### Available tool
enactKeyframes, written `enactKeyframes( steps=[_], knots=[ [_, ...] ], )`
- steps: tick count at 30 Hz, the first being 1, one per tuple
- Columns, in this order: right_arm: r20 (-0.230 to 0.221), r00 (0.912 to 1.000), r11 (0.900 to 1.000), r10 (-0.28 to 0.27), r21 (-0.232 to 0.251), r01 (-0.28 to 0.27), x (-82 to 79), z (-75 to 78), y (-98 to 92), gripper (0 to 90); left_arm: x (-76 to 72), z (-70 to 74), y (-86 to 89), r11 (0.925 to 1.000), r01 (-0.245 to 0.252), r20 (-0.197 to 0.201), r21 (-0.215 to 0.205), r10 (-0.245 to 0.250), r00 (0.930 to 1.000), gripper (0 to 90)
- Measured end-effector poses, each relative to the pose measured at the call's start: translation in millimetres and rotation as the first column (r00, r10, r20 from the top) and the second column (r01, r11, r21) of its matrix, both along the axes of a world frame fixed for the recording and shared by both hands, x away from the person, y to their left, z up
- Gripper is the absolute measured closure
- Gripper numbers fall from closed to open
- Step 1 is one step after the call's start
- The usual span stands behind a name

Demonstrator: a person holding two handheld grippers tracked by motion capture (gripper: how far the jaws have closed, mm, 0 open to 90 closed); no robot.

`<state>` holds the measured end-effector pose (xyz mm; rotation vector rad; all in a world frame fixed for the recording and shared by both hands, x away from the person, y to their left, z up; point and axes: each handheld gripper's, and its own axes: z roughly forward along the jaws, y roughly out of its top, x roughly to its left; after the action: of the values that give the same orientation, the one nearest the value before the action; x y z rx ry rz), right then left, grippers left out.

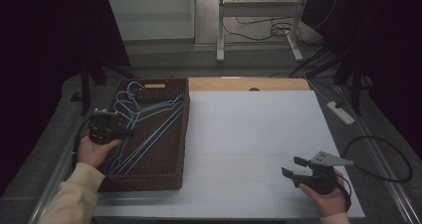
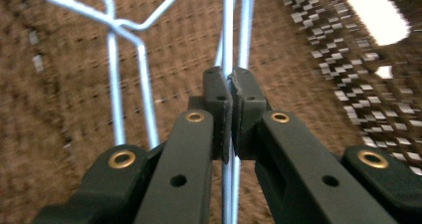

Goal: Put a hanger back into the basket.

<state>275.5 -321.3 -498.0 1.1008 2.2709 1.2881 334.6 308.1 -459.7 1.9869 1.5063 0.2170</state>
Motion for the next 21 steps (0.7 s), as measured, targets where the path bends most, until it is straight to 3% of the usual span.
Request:
enactKeyframes(
  steps=[3, 4, 5, 6, 7, 8, 9, 10, 11, 12, 14, 16, 17, 18, 19, 21],
  knots=[
    [-0.001, 1.0, 1.0, 0.001, -0.001, -0.001, -0.1, 0.0, 0.3, 32.9, 3.4, -2.2, -3.3, 0.9978, -0.014, -0.006, 0.064, 0.015, 0.9999, 85.1],
    [-0.001, 1.0, 1.0, 0.001, -0.001, -0.001, -0.2, 0.0, 0.2, 32.9, 3.4, -2.2, -3.3, 0.9978, -0.014, -0.006, 0.064, 0.015, 0.9999, 82.9],
    [-0.002, 1.0, 1.0, 0.001, -0.001, -0.001, -0.2, 0.0, 0.0, 32.9, 3.9, -2.2, -4.5, 0.9963, -0.016, 0.001, 0.084, 0.016, 0.9999, 79.0],
    [-0.002, 1.0, 1.0, 0.0, 0.0, 0.0, -0.2, 0.0, -0.2, 32.9, 3.5, -0.5, -6.7, 0.9913, -0.033, 0.042, 0.128, 0.028, 0.9987, 73.0],
    [-0.002, 1.0, 1.0, -0.002, 0.001, 0.002, -0.3, -0.1, -0.4, 32.8, 3.5, -0.5, -6.7, 0.9913, -0.033, 0.042, 0.128, 0.028, 0.9987, 62.3],
    [-0.002, 1.0, 1.0, -0.001, 0.001, 0.001, -0.4, 0.0, -0.7, 32.9, 0.8, 4.6, -8.5, 0.9895, -0.033, 0.09, 0.141, 0.02, 0.9958, 54.9],
    [-0.002, 1.0, 1.0, -0.001, 0.001, 0.001, -0.4, 0.0, -0.7, 32.9, 0.8, 4.6, -8.5, 0.9895, -0.033, 0.09, 0.141, 0.02, 0.9958, 49.9],
    [0.0, 1.0, 1.0, -0.001, 0.003, 0.001, -0.5, 0.2, -1.0, 32.8, -4.9, 12.2, -10.8, 0.9913, -0.026, 0.141, 0.129, 0.008, 0.99, 43.9],
    [0.001, 1.0, 1.0, -0.002, 0.003, 0.002, -0.5, 0.4, -1.2, 32.8, -4.9, 12.2, -10.8, 0.9913, -0.026, 0.141, 0.129, 0.008, 0.99, 40.4],
    [0.001, 1.0, 1.0, -0.002, 0.003, 0.002, -0.5, 0.4, -1.2, 32.8, -9.0, 16.8, -12.4, 0.9938, -0.012, 0.165, 0.111, -0.007, 0.9862, 40.4],
    [0.003, 1.0, 1.0, -0.001, 0.003, 0.001, -0.2, 0.4, -1.5, 32.7, -20.8, 28.3, -17.0, 0.9976, 0.024, 0.223, 0.065, -0.038, 0.974, 36.0],
    [0.003, 1.0, 1.0, -0.002, 0.003, 0.002, 0.2, 0.5, -1.5, 32.6, -33.7, 38.6, -21.8, 0.9978, 0.055, 0.284, 0.037, -0.063, 0.9568, 35.2],
    [0.002, 1.0, 1.0, -0.001, 0.004, 0.001, 0.4, 0.6, -1.5, 32.3, -45.5, 45.9, -26.3, 0.9966, 0.082, 0.325, 0.004, -0.079, 0.9424, 34.7],
    [0.001, 1.0, 1.0, 0.0, 0.003, 0.0, 0.5, 0.6, -1.4, 32.1, -52.4, 49.1, -28.9, 0.9951, 0.098, 0.343, -0.012, -0.088, 0.9353, 34.5],
    [0.0, 1.0, 1.0, 0.002, 0.003, -0.002, 0.6, 0.6, -1.2, 31.7, -52.4, 49.1, -28.9, 0.9951, 0.098, 0.343, -0.012, -0.088, 0.9353, 34.1],
    [-0.002, 1.0, 1.0, 0.005, 0.001, -0.005, 0.7, 0.5, -1.1, 31.4, -67.2, 52.5, -36.1, 0.992, 0.124, 0.377, -0.021, -0.107, 0.92, 33.9]
  ],
)
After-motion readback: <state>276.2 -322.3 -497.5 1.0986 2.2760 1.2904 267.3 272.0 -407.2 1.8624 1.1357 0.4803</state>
